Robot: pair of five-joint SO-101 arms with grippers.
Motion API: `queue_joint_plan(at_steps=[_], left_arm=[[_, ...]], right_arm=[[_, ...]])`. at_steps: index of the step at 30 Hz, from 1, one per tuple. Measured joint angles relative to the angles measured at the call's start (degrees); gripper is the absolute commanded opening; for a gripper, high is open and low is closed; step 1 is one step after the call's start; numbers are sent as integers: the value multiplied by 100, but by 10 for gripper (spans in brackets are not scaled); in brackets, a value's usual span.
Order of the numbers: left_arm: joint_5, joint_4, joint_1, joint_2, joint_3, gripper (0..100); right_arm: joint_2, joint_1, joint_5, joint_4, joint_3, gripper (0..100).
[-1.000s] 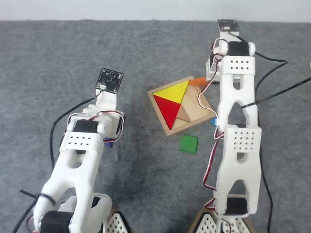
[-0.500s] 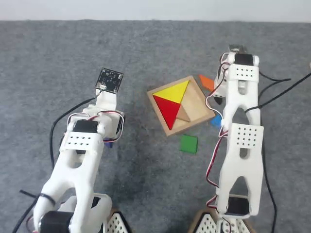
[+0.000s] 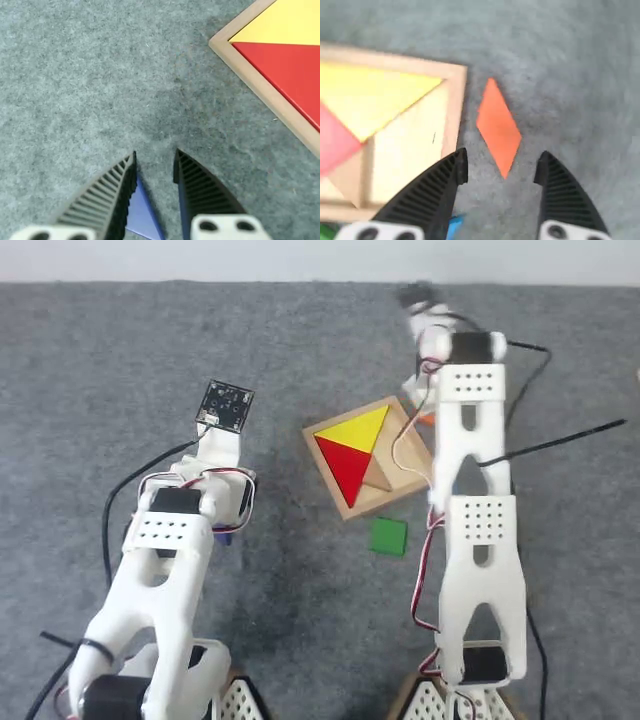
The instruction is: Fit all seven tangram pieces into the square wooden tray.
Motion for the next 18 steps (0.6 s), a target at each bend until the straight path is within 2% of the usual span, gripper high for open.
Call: queue_joint_plan(at_steps=[3, 9, 18], left_arm=[[0, 0, 0, 0, 0, 126], [0, 0, 0, 0, 0, 126], [0, 0, 0, 0, 0, 126]], right_arm=[[0, 9, 844, -26, 281, 242], [0, 202, 1697, -677, 1169, 242], [-18, 360, 2338, -2040, 2286, 241]])
